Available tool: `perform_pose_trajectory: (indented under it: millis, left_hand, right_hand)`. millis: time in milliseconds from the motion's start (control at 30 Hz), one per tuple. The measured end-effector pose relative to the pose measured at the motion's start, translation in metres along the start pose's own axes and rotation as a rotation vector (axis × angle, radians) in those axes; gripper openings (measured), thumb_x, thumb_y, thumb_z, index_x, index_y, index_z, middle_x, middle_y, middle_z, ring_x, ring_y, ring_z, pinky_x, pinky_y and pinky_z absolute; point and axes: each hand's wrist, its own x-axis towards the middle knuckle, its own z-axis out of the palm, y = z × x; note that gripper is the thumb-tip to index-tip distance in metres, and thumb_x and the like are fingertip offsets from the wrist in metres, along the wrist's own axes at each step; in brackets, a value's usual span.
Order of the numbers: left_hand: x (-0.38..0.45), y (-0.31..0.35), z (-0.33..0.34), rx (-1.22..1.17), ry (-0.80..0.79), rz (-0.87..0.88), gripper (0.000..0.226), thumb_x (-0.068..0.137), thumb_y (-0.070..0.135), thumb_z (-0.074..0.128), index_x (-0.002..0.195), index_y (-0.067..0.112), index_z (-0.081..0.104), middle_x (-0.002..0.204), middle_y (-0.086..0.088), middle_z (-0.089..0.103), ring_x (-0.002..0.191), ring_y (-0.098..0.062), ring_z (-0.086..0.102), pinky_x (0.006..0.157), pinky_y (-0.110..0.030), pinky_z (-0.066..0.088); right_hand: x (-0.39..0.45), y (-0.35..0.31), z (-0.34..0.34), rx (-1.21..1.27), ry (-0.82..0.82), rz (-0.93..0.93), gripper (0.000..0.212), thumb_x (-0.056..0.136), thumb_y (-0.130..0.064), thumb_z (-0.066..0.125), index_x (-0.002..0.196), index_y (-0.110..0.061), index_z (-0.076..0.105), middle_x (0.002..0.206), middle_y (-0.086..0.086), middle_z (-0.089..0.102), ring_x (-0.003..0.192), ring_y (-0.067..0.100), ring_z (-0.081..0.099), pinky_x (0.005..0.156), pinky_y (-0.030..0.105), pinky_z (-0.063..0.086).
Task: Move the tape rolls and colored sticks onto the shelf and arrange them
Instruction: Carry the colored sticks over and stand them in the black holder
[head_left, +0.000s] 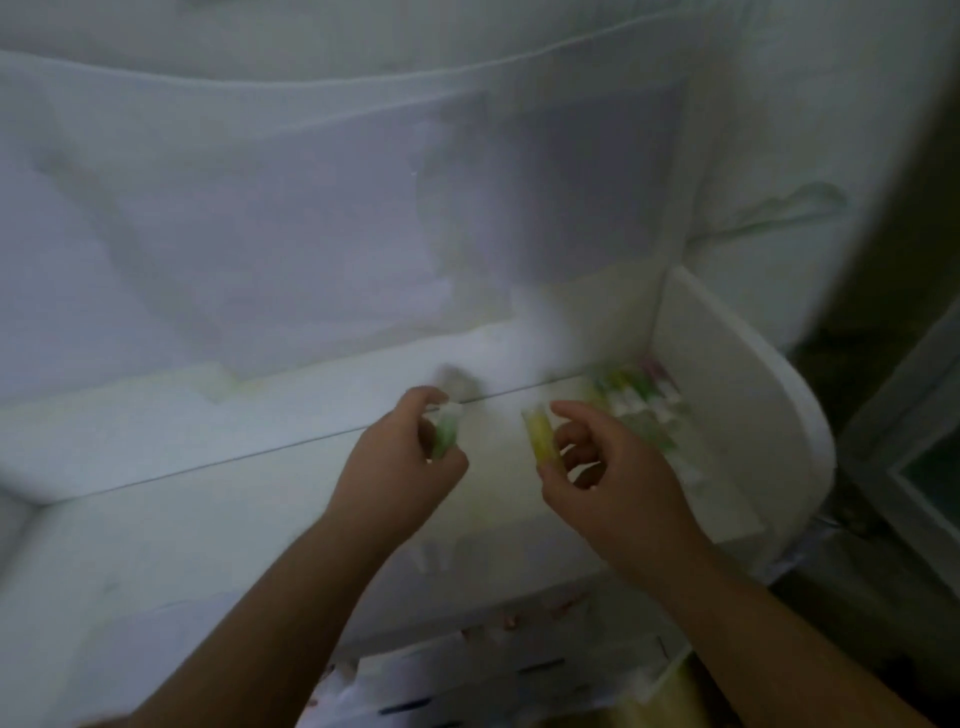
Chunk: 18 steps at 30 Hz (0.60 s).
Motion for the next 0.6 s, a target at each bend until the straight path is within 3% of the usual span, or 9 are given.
perform_pose_trajectory:
  millis: [100,200,267,400,533,600]
  left_hand:
    - [-0.02,-0.021,-0.028,-0.071,0.065,0.001,0.044,0.082,0.023,0.067,0.117,0.041,0.048,0.079,0.007,0.064,0.07,-0.011,0.067,0.069,-0.042,0.058]
    - [-0.045,-0.043,-0.055,-0.086,0.103,0.025,0.05,0.083,0.021,0.066,0.126,0.041,0.048,0.081,0.01,0.063,0.07,-0.008,0.065,0.064,-0.027,0.053]
    - [-0.064,-0.061,-0.073,-0.081,0.122,0.034,0.056,0.084,0.019,0.065,0.131,0.041,0.047,0.085,0.012,0.062,0.072,-0.007,0.063,0.062,-0.017,0.047]
    - [-0.102,-0.106,-0.115,-0.101,0.213,0.04,0.051,0.084,0.019,0.066,0.131,0.035,0.053,0.099,0.013,0.061,0.077,-0.004,0.062,0.063,-0.015,0.049]
    - [-0.148,-0.146,-0.158,-0.131,0.322,0.015,0.042,0.088,0.028,0.063,0.128,0.035,0.052,0.102,0.014,0.06,0.079,-0.005,0.062,0.064,-0.021,0.051]
    - [-0.174,-0.164,-0.182,-0.132,0.369,0.013,0.041,0.087,0.028,0.063,0.127,0.035,0.052,0.101,0.015,0.059,0.08,-0.004,0.062,0.064,-0.017,0.048]
  right_hand:
    - [-0.001,-0.011,0.032,-0.023,-0.028,-0.036,0.035,0.086,-0.015,0.072,0.115,-0.034,0.063,0.092,-0.011,0.067,0.08,0.006,0.063,0.061,0.015,0.05]
    - [-0.009,-0.026,0.066,-0.022,-0.082,-0.047,0.026,0.089,-0.021,0.069,0.101,-0.044,0.061,0.09,-0.013,0.067,0.079,0.006,0.064,0.061,0.017,0.052]
    - [-0.017,-0.039,0.091,-0.009,-0.127,-0.068,0.019,0.091,-0.024,0.068,0.101,-0.04,0.063,0.089,-0.013,0.067,0.075,0.008,0.064,0.059,0.019,0.052]
    - [-0.043,-0.068,0.146,0.017,-0.187,-0.098,0.013,0.093,-0.025,0.066,0.104,-0.03,0.067,0.083,-0.008,0.068,0.07,0.014,0.064,0.059,0.029,0.055]
    - [-0.081,-0.099,0.202,0.06,-0.276,-0.1,0.013,0.094,-0.024,0.065,0.105,-0.029,0.066,0.084,-0.007,0.07,0.072,0.011,0.065,0.058,0.018,0.051]
    - [-0.103,-0.116,0.232,0.061,-0.311,-0.107,0.014,0.094,-0.026,0.065,0.107,-0.032,0.066,0.09,-0.01,0.071,0.078,0.009,0.068,0.063,0.019,0.054]
